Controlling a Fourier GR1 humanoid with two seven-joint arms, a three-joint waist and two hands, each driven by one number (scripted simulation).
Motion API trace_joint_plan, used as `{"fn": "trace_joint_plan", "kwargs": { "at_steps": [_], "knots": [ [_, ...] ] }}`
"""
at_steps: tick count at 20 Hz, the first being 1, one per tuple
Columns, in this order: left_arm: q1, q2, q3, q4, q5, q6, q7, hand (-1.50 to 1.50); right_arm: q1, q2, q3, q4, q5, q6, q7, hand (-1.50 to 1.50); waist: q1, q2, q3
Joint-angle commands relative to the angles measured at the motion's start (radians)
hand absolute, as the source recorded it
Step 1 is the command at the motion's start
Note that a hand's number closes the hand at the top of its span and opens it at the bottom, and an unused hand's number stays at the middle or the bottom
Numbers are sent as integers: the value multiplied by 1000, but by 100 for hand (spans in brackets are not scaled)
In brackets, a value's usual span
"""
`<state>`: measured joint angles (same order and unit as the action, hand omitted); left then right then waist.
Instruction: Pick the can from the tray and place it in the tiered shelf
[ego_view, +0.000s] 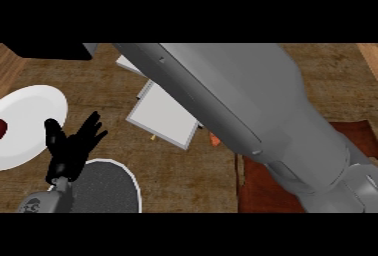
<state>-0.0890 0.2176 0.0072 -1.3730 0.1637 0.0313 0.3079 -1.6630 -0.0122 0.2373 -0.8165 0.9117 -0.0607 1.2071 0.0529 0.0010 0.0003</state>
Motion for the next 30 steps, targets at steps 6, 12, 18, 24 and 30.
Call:
{"fn": "trace_joint_plan", "kwargs": {
  "at_steps": [6, 12, 18, 24, 30],
  "knots": [
    [30, -2, 11, 41, -4, -17, -43, 0, 7, 12, 9, 140, -4, -125, 121, 150, -17, 4, -3],
    [28, -11, -14, -11, -20, -4, 3, 0, -19, 12, 15, 218, -25, -223, 60, 150, 1, 7, -3],
    [11, -22, 3, 27, -15, 0, 4, 0, -38, 12, 15, 232, -54, -210, 30, 150, -16, 4, -2],
    [30, -7, 29, 36, 0, -20, -21, 0, -41, 12, -19, 226, -33, -342, 92, 150, -20, 3, -2],
    [13, -2, 34, 35, -6, -12, -6, 0, -64, 12, -114, 206, 14, -452, 82, -150, -36, 2, -2]
  ]
}}
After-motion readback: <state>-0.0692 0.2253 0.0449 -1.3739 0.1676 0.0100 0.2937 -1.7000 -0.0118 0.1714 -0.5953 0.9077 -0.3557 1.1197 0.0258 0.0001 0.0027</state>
